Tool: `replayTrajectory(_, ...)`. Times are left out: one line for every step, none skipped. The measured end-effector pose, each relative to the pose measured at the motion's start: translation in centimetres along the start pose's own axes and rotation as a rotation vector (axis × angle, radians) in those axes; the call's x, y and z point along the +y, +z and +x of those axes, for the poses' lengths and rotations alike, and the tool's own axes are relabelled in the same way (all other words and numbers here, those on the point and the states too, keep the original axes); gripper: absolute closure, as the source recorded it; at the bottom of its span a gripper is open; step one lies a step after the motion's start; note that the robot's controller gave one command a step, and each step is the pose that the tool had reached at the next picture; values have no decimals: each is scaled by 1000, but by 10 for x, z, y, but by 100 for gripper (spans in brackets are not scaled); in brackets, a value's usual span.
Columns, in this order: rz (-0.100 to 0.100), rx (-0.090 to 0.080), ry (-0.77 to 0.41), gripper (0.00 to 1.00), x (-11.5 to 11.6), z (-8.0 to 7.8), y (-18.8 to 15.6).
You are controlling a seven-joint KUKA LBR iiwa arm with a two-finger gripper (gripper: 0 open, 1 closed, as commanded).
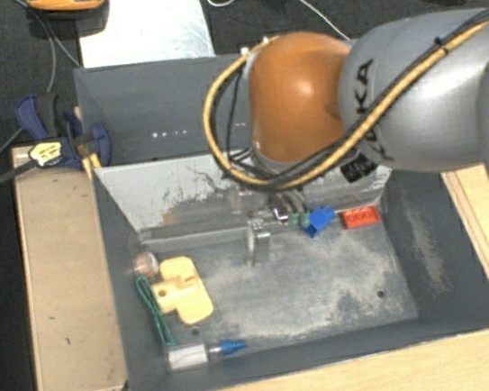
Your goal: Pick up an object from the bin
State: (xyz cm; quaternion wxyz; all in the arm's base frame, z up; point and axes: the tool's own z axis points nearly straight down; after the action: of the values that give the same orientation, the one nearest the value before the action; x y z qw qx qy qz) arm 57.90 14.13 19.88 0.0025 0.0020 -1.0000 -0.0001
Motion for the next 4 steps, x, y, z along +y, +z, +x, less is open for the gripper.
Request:
replayTrajectory(-1, -8, 6, 0, -1, -2, -5)
replayTrajectory(-3, 3, -628, 0, 84, 11, 131)
replayTrajectory(-2, -12, -343, 0, 103, 8, 60)
replayTrajectory(-4, 0, -625, 0, 84, 10, 130)
